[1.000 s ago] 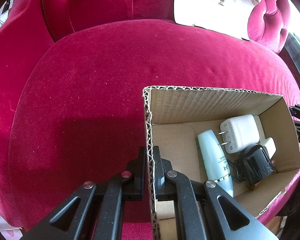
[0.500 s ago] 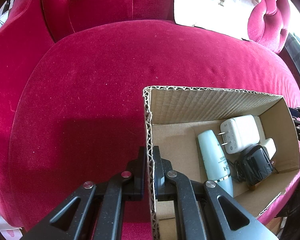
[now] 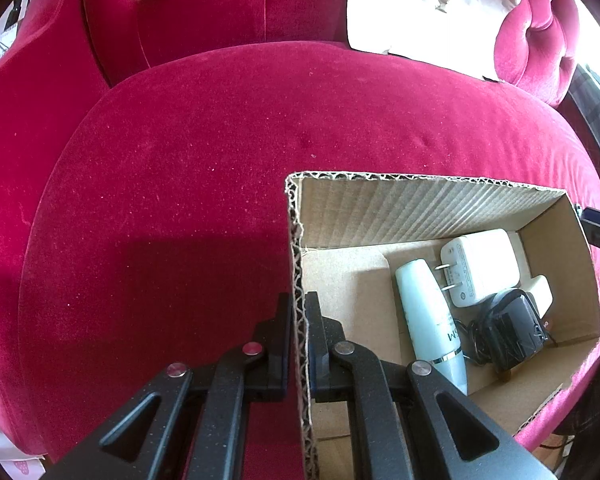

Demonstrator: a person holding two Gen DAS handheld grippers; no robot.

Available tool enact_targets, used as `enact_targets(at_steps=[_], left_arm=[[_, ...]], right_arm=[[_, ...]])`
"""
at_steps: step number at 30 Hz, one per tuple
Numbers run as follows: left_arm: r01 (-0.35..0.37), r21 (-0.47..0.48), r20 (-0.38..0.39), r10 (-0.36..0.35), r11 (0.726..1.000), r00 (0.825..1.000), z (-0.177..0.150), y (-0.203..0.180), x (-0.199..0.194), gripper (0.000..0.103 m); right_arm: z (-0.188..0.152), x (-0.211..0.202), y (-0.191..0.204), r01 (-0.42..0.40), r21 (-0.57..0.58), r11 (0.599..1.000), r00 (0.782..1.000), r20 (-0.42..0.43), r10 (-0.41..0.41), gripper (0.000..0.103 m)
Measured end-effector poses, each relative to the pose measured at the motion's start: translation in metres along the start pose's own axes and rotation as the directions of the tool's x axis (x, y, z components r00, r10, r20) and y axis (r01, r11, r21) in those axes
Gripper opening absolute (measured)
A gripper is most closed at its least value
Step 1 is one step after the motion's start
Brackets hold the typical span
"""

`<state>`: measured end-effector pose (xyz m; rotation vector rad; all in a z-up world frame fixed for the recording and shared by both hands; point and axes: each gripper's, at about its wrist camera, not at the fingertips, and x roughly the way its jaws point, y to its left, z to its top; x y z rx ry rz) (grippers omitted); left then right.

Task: Organize rigid objects
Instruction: 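Carry the blue fob with the right gripper over the box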

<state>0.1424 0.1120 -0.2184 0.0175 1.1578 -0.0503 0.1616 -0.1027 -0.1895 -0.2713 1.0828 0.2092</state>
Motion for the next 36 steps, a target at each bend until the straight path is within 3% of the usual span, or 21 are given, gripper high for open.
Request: enact_targets(at_steps=[19,36], left_arm=[[0.002,-0.007,0.001,-0.002,1.000,1.000,0.000,0.002,-0.001,0.006],[0.003,-0.009,0.003,-0.003,1.000,1.000,-0.001,0.004,-0.002,0.006]], right_arm=[[0.009,-0.047,0.047,-0.018,0.014,1.000,0.998,0.062,0.017,0.028],[0.020,-0.037,0.102,-0.078,-0.006,0.997,0.995,0.059,0.079,0.028]])
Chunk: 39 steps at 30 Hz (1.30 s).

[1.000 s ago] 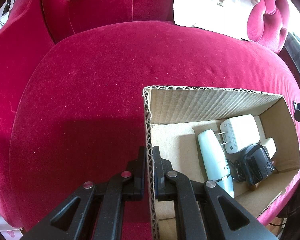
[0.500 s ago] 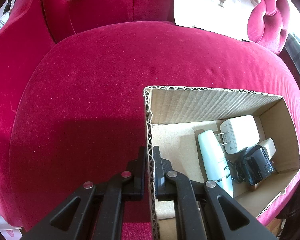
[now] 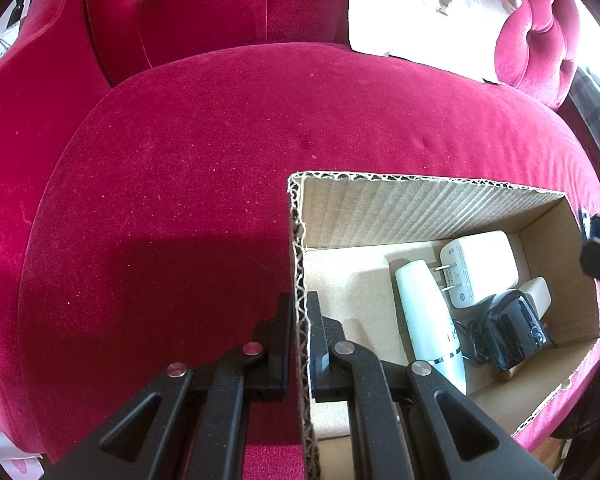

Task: Organize rigid objects
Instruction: 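Carry the blue fob with the right gripper over the box, then lower the fob into the box and open the right gripper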

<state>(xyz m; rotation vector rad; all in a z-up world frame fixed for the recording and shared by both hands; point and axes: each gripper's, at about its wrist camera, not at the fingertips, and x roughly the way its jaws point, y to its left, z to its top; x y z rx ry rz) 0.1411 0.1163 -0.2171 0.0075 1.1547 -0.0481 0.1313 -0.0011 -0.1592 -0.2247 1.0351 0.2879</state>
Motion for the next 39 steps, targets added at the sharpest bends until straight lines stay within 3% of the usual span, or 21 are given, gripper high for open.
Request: enact_targets(at_steps=[19,31,32,34,36,39], left_arm=[[0.000,0.001,0.002,0.000,1.000,1.000,-0.002,0.002,-0.001,0.006],[-0.001,0.000,0.002,0.001,1.000,1.000,-0.002,0.002,-0.002,0.006],[-0.001,0.001,0.002,0.001,1.000,1.000,-0.002,0.002,-0.002,0.006],[-0.002,0.001,0.003,0.002,1.000,1.000,-0.002,0.001,-0.002,0.006],[-0.001,0.001,0.003,0.001,1.000,1.000,-0.002,0.001,-0.002,0.006],[-0.003,0.001,0.002,0.003,1.000,1.000,-0.002,0.000,-0.002,0.006]], right_arm=[[-0.003,0.028,0.015,0.013,0.106,0.994,1.000,-0.028,-0.010,0.028],[-0.002,0.029,0.019,0.013,0.102,0.995,1.000,-0.029,-0.010,0.029],[-0.001,0.028,0.019,0.012,0.101,0.995,1.000,-0.026,-0.009,0.032],[-0.001,0.027,0.021,0.021,0.101,0.995,1.000,-0.018,-0.019,0.058],[-0.001,0.025,0.021,0.041,0.104,0.994,0.999,-0.002,-0.041,0.075],[0.001,0.023,0.018,0.056,0.116,0.992,0.998,0.011,-0.058,0.093]])
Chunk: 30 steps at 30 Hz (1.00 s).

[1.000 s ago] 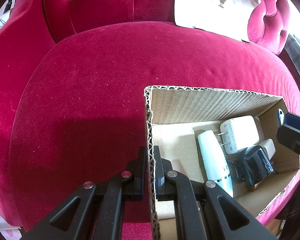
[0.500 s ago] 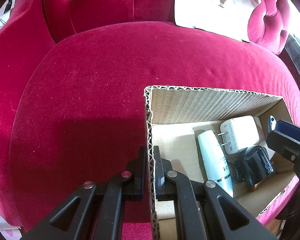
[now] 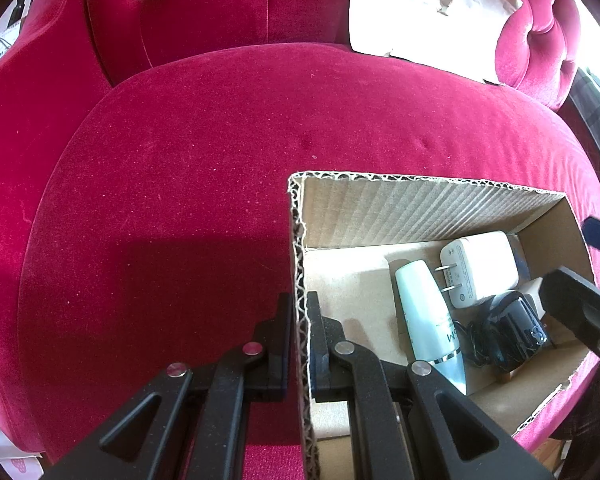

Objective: Organize rigid objects

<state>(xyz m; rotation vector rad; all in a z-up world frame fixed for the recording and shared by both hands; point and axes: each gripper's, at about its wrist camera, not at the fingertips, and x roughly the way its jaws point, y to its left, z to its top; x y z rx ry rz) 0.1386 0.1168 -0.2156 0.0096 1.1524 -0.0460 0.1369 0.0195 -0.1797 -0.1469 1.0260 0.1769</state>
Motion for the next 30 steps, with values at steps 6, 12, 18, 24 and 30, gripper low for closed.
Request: enact_targets(at_steps=[6,12,18,24,30], left_arm=[[-0.001,0.001,0.000,0.001,1.000,1.000,0.000,0.000,0.000,0.006],[-0.001,0.001,-0.001,0.001,1.000,1.000,0.000,-0.001,0.000,0.006],[-0.005,-0.002,0.001,0.005,1.000,1.000,0.001,-0.002,-0.001,0.006],[-0.039,0.000,0.021,0.039,0.999,0.999,0.001,-0.004,-0.007,0.008],[-0.070,-0.029,-0.002,0.070,0.997,0.998,-0.001,-0.001,-0.010,0.063]], right_arm=[[0.004,0.002,-0.005,0.016,0.022,1.000,1.000,-0.003,-0.016,0.103],[0.002,0.004,-0.007,0.023,0.024,0.999,1.000,-0.020,-0.023,0.103],[-0.003,0.000,-0.011,0.024,0.035,0.999,0.999,-0.023,-0.023,0.103],[-0.007,-0.006,-0.016,0.020,0.049,0.999,1.000,-0.020,-0.019,0.103],[-0.008,-0.013,-0.018,0.009,0.060,0.998,1.000,-0.004,-0.008,0.103]])
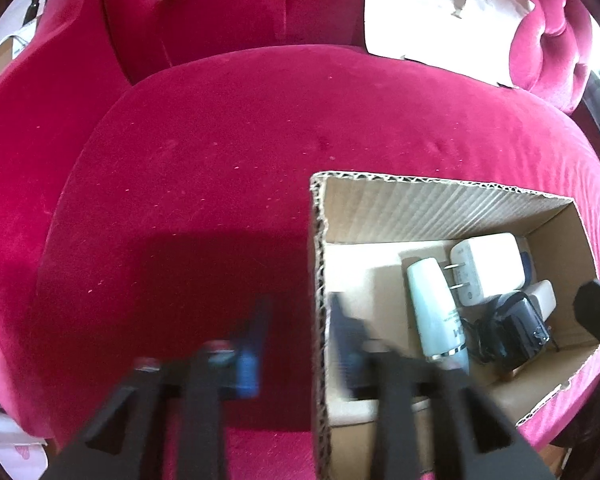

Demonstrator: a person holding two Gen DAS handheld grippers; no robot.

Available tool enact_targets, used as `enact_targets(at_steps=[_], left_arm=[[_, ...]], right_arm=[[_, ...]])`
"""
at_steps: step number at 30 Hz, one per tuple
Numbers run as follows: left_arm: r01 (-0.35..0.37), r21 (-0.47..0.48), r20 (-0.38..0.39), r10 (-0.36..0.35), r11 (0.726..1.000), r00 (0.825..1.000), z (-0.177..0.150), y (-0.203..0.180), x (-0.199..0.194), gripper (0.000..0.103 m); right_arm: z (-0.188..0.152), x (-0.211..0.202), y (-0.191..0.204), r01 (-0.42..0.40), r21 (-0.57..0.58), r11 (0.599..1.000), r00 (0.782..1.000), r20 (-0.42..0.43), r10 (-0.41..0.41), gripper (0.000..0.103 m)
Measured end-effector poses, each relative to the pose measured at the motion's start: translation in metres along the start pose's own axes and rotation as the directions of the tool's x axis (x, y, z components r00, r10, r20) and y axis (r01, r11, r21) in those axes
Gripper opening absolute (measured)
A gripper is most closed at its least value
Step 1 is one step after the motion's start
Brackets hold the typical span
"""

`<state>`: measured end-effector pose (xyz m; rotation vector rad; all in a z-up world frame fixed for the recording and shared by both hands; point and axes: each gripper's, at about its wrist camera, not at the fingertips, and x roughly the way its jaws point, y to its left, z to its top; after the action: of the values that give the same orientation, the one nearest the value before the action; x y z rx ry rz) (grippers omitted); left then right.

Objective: Organize rigid objects

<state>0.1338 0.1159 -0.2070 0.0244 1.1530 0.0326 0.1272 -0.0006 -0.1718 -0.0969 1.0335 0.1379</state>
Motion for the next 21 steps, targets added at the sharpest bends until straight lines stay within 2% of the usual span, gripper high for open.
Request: enact_targets(at_steps=[1,3,5,7,21], left_arm=[[-0.007,-0.003,0.009,0.007,1.000,1.000,0.000,0.001,-0.002,0.079],[-0.015,0.000,0.039,0.015,1.000,0.999,0.000,0.001,-0.009,0.092],[-0.028,-0.003,0.056,0.028,1.000,0.998,0.000,0.001,-0.014,0.093],[-0.026,-0.015,0.058,0.027,1.000,0.998,0.000,0.001,-0.019,0.103],[-0.047,0.028,0.123,0.043,0.998,0.991,-0.010,-0.026,-0.082,0.103]], right_arm=[[0.000,-0.002,-0.001,-0.003,0.002,1.000,1.000,0.003,0.003,0.103],[-0.001,-0.007,-0.002,-0.007,0.004,1.000,1.000,0.013,0.007,0.103],[-0.001,-0.012,-0.004,-0.010,0.004,1.000,1.000,0.017,0.009,0.103],[-0.004,-0.017,-0.005,-0.014,0.010,1.000,1.000,0.019,0.014,0.103],[-0.015,-0.059,-0.020,0.019,0.038,0.999,0.999,0.033,-0.020,0.103]])
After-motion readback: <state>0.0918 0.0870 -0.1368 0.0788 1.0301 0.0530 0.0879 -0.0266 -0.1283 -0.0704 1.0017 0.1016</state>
